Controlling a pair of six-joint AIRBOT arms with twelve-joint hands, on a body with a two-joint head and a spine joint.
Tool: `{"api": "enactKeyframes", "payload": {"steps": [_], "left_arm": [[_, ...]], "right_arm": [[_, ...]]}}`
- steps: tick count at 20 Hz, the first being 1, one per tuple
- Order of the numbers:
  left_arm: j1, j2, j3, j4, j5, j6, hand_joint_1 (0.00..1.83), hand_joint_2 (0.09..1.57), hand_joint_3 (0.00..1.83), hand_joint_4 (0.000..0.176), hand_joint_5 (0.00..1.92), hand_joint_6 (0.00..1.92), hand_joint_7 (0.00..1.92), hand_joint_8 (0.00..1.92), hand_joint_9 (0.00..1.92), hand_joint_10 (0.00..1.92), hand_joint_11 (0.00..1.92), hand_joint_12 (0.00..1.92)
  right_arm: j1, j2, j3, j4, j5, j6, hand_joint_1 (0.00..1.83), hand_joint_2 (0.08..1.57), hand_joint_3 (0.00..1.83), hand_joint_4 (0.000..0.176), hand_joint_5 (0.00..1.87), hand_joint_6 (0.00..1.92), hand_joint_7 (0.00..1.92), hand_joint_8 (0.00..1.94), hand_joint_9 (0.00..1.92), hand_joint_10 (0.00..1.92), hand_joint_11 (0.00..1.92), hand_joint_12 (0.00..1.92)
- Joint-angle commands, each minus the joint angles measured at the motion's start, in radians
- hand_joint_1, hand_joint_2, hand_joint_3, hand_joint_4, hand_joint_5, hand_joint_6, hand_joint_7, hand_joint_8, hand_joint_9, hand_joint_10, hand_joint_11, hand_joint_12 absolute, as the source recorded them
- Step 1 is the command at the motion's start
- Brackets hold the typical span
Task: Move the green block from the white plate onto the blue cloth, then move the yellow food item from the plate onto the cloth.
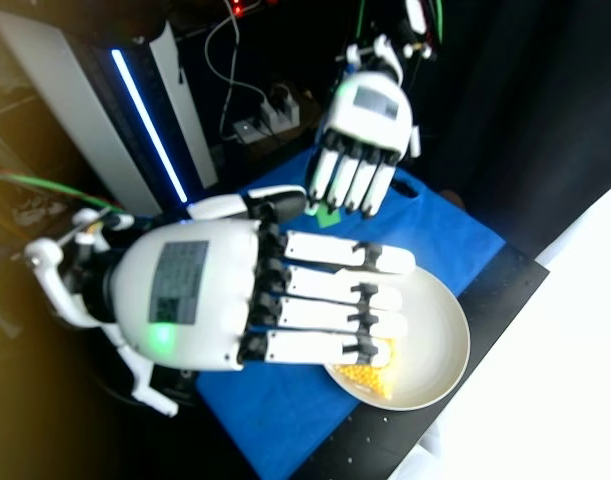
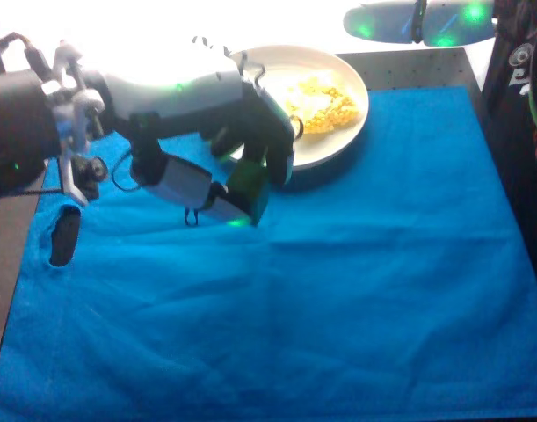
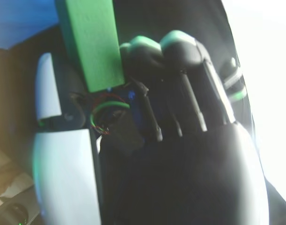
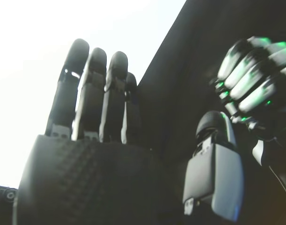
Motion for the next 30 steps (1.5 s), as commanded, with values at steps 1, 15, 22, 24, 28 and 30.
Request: {"api": "enactKeyframes", "payload": {"steps": [1, 15, 22, 24, 28, 30], "left_arm": [[-0.004, -0.01, 0.008, -0.051, -0.091, -0.005, 1.16, 1.11, 0.0, 0.0, 1.0, 0.92, 1.1, 0.75, 1.01, 1.31, 0.76, 1.53], [0.038, -0.067, 0.096, -0.071, -0.036, -0.072, 1.29, 1.04, 0.0, 0.0, 1.08, 0.62, 1.22, 0.76, 1.2, 0.5, 0.91, 1.09], [0.038, -0.063, 0.1, -0.072, -0.045, -0.089, 1.04, 0.84, 0.0, 0.0, 0.67, 0.0, 0.72, 0.0, 0.9, 0.0, 0.76, 0.34], [0.034, -0.056, 0.1, -0.071, -0.05, -0.097, 0.96, 0.85, 0.0, 0.0, 0.59, 0.0, 0.72, 0.0, 0.87, 0.0, 0.66, 0.46], [-0.005, -0.037, 0.093, -0.067, -0.071, -0.099, 0.85, 0.88, 0.0, 0.0, 0.46, 0.0, 0.61, 0.0, 0.75, 0.0, 0.36, 0.94], [-0.026, -0.025, 0.091, -0.067, -0.084, -0.099, 0.85, 0.82, 0.0, 0.002, 0.5, 0.01, 0.65, 0.0, 0.78, 0.02, 0.29, 1.3]], "right_arm": [[0.008, -0.003, 0.004, 0.036, 0.113, 0.005, 0.28, 0.92, 0.0, 0.006, 0.39, 0.01, 0.63, 0.01, 0.54, 0.01, 0.27, 0.88], [0.007, -0.009, 0.004, 0.037, 0.113, 0.005, 0.28, 0.9, 0.0, 0.006, 0.41, 0.0, 0.64, 0.0, 0.54, 0.0, 0.2, 1.1], [0.007, -0.014, 0.006, 0.036, 0.113, 0.005, 0.28, 0.89, 0.0, 0.002, 0.41, 0.0, 0.65, 0.01, 0.55, 0.01, 0.19, 1.09], [0.007, -0.019, 0.01, 0.036, 0.113, 0.005, 0.28, 0.89, 0.0, 0.007, 0.42, 0.0, 0.66, 0.01, 0.54, 0.0, 0.18, 1.08], [0.008, -0.022, 0.016, 0.036, 0.112, 0.005, 0.28, 0.88, 0.0, 0.001, 0.38, 0.0, 0.58, 0.0, 0.49, 0.0, 0.16, 0.98], [0.008, -0.023, 0.023, 0.036, 0.108, 0.005, 0.27, 0.9, 0.0, 0.0, 0.37, 0.0, 0.57, 0.0, 0.49, 0.0, 0.19, 0.96]]}}
